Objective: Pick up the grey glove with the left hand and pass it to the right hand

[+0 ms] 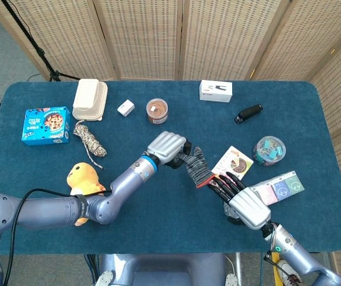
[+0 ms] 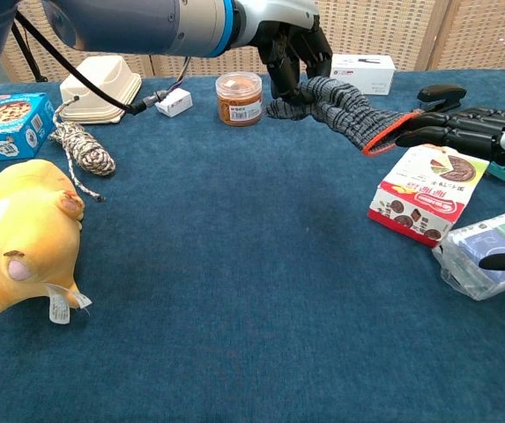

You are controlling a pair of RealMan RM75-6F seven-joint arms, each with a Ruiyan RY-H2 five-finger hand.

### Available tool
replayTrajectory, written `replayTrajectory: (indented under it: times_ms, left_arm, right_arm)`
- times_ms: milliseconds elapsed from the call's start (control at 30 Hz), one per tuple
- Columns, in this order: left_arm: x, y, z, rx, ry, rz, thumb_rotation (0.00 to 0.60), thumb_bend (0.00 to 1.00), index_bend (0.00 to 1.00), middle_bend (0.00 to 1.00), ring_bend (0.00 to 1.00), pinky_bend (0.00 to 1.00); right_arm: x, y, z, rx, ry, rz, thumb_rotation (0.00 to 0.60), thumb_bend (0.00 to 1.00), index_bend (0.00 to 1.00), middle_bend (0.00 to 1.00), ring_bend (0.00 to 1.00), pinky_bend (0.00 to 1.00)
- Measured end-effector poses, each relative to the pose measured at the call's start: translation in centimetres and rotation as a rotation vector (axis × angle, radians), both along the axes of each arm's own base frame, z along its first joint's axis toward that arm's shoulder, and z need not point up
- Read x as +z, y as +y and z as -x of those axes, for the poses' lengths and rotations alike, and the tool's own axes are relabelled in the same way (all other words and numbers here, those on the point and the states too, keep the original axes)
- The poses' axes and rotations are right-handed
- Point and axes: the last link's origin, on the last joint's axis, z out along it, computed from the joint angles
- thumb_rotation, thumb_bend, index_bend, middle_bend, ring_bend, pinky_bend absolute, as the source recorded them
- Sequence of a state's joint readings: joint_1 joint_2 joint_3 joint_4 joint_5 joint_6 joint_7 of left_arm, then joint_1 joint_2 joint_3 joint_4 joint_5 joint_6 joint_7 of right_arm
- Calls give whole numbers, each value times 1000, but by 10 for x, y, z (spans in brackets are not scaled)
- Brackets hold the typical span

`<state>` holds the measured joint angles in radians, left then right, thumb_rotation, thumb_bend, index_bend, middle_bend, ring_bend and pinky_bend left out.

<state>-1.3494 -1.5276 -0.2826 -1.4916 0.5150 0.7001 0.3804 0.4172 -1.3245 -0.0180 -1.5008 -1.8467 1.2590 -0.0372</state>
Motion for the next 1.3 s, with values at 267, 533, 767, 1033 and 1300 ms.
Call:
replayTrajectory:
  times_ms: [267, 533, 767, 1033, 1300]
  left_arm:
    - [-7, -5, -3, 11, -31, 31, 600, 416, 649, 459, 440, 437]
    - [-7, -8, -1, 23, -38, 34, 600, 416, 649, 459, 440, 438]
    - [-6, -10, -1, 22, -55, 35, 600, 416, 649, 459, 440, 437]
    - [-9, -13, -4, 19, -62, 44, 600, 416, 649, 459, 440, 438]
    - [-10, -13, -3, 25, -62, 38, 600, 416, 649, 459, 440, 438]
  right_arm:
    - [-6, 0, -2, -7, -6, 9, 600, 0, 0, 0, 0, 6]
    - [-4, 1, -2, -23, -28, 23, 600, 0, 0, 0, 0, 6]
    - [-6, 4, -3, -23, -30, 22, 600, 0, 0, 0, 0, 6]
    - [-6, 3, -2, -32, -26, 25, 600, 0, 0, 0, 0, 6]
    - [-5, 3, 0, -39, -27, 23, 600, 0, 0, 0, 0, 6]
